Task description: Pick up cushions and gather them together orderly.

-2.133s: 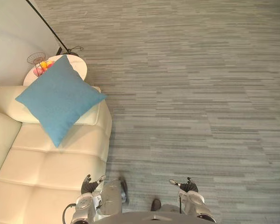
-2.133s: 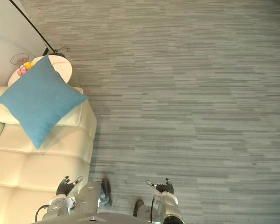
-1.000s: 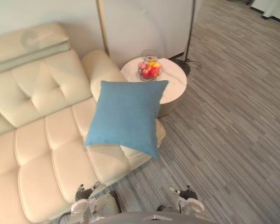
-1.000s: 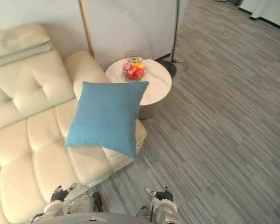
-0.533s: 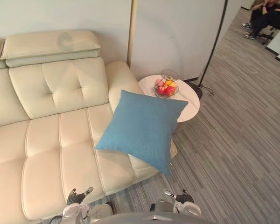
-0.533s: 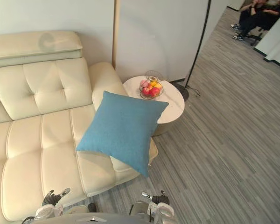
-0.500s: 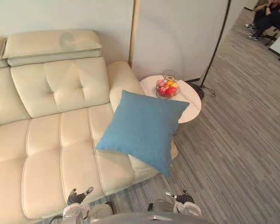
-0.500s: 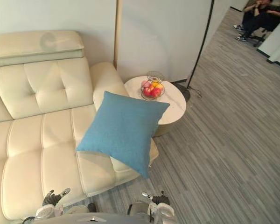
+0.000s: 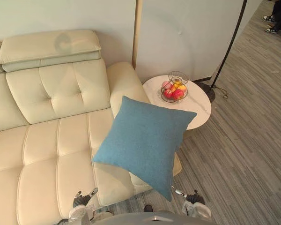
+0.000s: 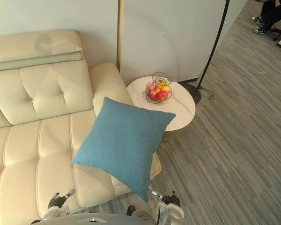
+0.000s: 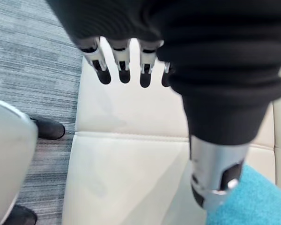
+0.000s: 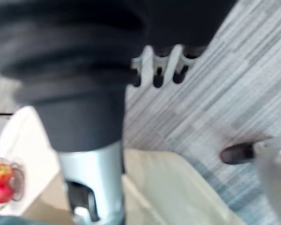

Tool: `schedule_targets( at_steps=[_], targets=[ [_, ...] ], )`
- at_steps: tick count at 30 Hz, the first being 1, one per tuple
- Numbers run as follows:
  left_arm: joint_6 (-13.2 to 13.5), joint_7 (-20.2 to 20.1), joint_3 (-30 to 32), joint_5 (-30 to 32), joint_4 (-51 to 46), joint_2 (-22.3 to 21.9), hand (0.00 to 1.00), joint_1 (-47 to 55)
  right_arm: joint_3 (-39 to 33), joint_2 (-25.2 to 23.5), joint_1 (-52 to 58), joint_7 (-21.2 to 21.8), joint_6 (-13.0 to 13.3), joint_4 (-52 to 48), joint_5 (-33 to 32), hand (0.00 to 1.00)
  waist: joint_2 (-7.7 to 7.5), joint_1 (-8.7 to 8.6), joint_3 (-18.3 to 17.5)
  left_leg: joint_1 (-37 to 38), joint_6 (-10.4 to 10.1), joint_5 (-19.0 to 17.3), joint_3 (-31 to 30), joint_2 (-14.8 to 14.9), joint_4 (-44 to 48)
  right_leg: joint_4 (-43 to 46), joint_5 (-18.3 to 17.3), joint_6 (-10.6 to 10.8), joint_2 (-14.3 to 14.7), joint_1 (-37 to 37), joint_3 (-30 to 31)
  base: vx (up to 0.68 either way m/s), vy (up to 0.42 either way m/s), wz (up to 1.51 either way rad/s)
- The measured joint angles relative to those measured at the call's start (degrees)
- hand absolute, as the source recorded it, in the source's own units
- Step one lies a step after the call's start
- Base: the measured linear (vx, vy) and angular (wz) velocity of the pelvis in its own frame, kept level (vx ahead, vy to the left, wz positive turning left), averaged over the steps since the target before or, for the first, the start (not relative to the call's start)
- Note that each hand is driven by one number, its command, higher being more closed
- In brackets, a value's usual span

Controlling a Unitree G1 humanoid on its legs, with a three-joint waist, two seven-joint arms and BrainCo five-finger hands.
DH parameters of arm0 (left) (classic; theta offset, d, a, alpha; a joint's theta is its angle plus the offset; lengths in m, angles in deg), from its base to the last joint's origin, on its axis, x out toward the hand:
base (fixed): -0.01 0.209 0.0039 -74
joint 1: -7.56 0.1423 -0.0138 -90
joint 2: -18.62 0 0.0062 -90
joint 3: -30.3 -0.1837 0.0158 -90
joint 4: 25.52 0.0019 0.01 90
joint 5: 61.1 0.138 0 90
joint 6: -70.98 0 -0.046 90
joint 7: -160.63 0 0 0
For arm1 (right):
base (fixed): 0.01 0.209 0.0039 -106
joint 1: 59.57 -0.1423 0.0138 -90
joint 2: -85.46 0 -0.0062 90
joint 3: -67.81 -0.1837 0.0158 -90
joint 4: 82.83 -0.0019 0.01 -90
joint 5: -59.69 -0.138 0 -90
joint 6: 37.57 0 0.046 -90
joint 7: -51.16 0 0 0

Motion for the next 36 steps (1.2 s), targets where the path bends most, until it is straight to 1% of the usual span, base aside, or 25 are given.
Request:
schedule_targets(
  at_steps=[6, 8, 11, 14, 16, 19, 22, 24, 25, 26, 27, 28, 30, 31, 33, 35, 36],
  targets=[
    [0.1, 0.8, 1.0, 0.2, -4.9, 5.3, 0.0, 0.5, 0.7, 0.5, 1.1, 0.3, 1.0, -12.2, 0.2, 0.0, -0.22, -0.2, -0.1, -0.1, 0.4, -0.2, 0.9, -1.5, 1.0, -3.0, 2.7, 0.6, -1.1, 1.0, 1.5, -0.01, 0.07, -0.12],
    [0.1, 0.9, 1.4, 0.2, -5.5, 6.1, 0.0, 0.5, 1.4, 0.6, 1.2, 0.3, 1.2, -14.7, 0.2, 0.0, -0.22, -0.21, -0.1, -0.1, 0.6, -0.3, 1.4, -1.7, 1.0, -3.2, 2.7, 0.6, -1.3, 0.9, 1.7, -0.07, 0.014, -0.14],
    [0.1, 1.0, 1.7, 0.2, -7.1, 6.3, 0.0, 0.3, 3.0, 0.9, 1.5, 0.5, 2.1, -17.9, 1.4, 0.0, -0.18, -0.33, -0.1, -0.5, 0.7, -0.3, 1.4, -2.0, 1.0, -3.5, 2.7, 0.6, -1.6, 0.6, 1.9, -0.09, -0.008, -0.07],
    [0.1, 1.0, 1.0, 0.2, -9.0, 6.3, 0.0, 0.1, 6.1, 1.6, 2.0, 1.0, 2.1, -21.6, 2.1, 0.0, -0.16, -0.59, -0.1, -1.7, 1.4, 0.1, 1.4, -1.9, 1.0, -3.8, 3.3, 1.0, -1.4, -0.7, 2.0, -0.11, -0.031, -0.05],
    [0.1, 1.1, -0.1, 0.2, -10.2, 6.4, 0.0, -0.5, 7.5, 1.7, 1.8, 1.9, 2.3, -23.6, 2.1, 0.0, -0.06, -0.81, -0.1, -2.6, 1.8, 0.7, 1.4, -1.9, 0.8, -4.5, 4.3, 0.9, -1.3, -1.4, 2.2, -0.11, -0.038, -0.03],
    [0.1, 1.1, -2.5, 0.3, -11.1, 6.5, 0.0, -2.1, 10.7, 2.6, 1.6, 2.2, 2.3, -24.4, 2.1, 0.0, -0.02, -0.75, -0.1, -3.6, 1.9, 1.2, 1.4, -1.9, 0.7, -5.0, 5.2, 0.8, -1.2, -2.4, 2.4, -0.1, -0.022, -0.02],
    [0.1, 1.1, -5.2, 0.3, -11.2, 6.9, 0.0, -5.1, 12.5, 2.7, -0.4, 2.4, 2.3, -24.5, 2.1, 0.0, -0.11, -0.88, 0.2, -7.1, 2.1, 2.4, 1.4, -2.2, 0.8, -5.4, 6.7, 0.8, -1.5, -5.5, 2.6, -0.09, -0.01, -0.01],
    [0.1, 1.2, -7.1, 0.3, -12.1, 7.1, 0.0, -8.2, 13.0, 2.6, -3.0, 2.3, 2.3, -24.5, 2.1, 0.0, -0.22, -0.9, 2.3, -9.6, 2.3, 2.9, 1.4, -2.4, 1.5, -5.8, 8.0, 0.8, -1.7, -7.5, 2.8, -0.12, -0.01, 0.0],
    [0.1, 1.3, -7.8, 0.3, -13.1, 7.1, 0.0, -10.0, 13.1, 2.6, -4.6, 2.2, 2.3, -24.5, 2.1, 0.0, -0.34, -0.93, 4.1, -11.2, 2.3, 2.9, 1.4, -2.4, 2.7, -6.0, 8.8, 0.8, -1.8, -8.4, 3.0, -0.15, -0.008, 0.01],
    [0.3, 1.5, -8.5, 0.3, -13.4, 7.4, 0.0, -12.4, 13.5, 2.7, -6.4, 2.1, 2.3, -24.5, 2.1, 0.0, -0.45, -0.85, 5.2, -13.8, 2.4, 2.9, 1.4, -2.4, 4.3, -6.0, 9.5, 0.8, -1.9, -10.2, 3.1, -0.17, -0.007, 0.0],
    [0.3, 2.0, -9.1, 0.3, -13.4, 7.7, 0.0, -14.9, 14.6, 2.7, -8.2, 2.0, 2.3, -24.5, 2.1, 0.0, -0.64, -0.85, 5.6, -17.5, 2.5, 2.5, 1.4, -2.2, 6.3, -6.0, 10.4, 0.8, -1.9, -13.0, 3.2, -0.17, -0.009, -0.01],
    [0.3, 2.4, -9.4, 0.3, -13.4, 7.9, 0.0, -16.6, 15.3, 2.7, -9.7, 1.8, 2.3, -24.5, 2.1, 0.0, -0.69, -0.84, 6.4, -19.4, 2.6, 2.2, 1.5, -2.1, 7.7, -6.1, 11.0, 0.8, -1.9, -14.3, 3.4, -0.15, -0.01, -0.05],
    [0.3, 3.2, -11.2, 0.2, -13.3, 8.6, 0.0, -22.1, 17.5, 2.7, -14.2, 1.5, 2.3, -24.5, 2.0, 0.0, -0.63, -0.86, 9.9, -23.8, 2.7, 1.4, 1.5, -1.5, 11.9, -6.1, 12.3, 0.7, -1.7, -16.7, 3.8, -0.15, -0.015, -0.05],
    [0.3, 3.5, -11.6, 0.2, -13.3, 8.6, 0.0, -23.7, 18.1, 2.7, -15.2, 1.4, 2.3, -24.5, 2.0, 0.0, -0.57, -0.84, 10.4, -25.2, 2.7, 1.1, 1.5, -1.3, 13.1, -6.1, 12.7, 0.7, -1.6, -17.6, 3.8, -0.15, -0.021, -0.03],
    [0.6, 3.6, -13.3, 0.2, -12.6, 8.8, 0.0, -28.0, 19.8, 2.6, -17.7, -0.2, 2.3, -24.5, 1.9, 0.0, -0.3, -0.67, 11.4, -29.3, 2.9, 0.3, 1.3, -0.6, 16.2, -6.0, 13.5, 0.7, -1.3, -20.0, 3.8, -0.15, -0.019, -0.01],
    [0.7, 3.7, -14.9, 0.2, -11.6, 9.2, 0.0, -30.8, 20.4, 2.6, -19.1, -0.9, 2.3, -24.6, 1.9, 0.0, -0.08, -0.44, 12.5, -30.7, 3.1, -0.2, 1.4, -0.2, 17.7, -5.2, 13.6, 0.6, -1.2, -21.2, 3.8, -0.12, -0.002, -0.01],
    [0.7, 3.8, -16.5, 0.2, -10.8, 10.0, 0.0, -33.6, 21.2, 2.6, -20.3, -2.0, 2.2, -25.3, 1.7, 0.0, 0.0, -0.19, 12.7, -33.2, 3.2, -0.4, 1.3, 0.1, 19.2, -4.1, 13.6, 0.6, -1.0, -23.4, 3.7, -0.15, -0.02, 0.04]
  ],
)
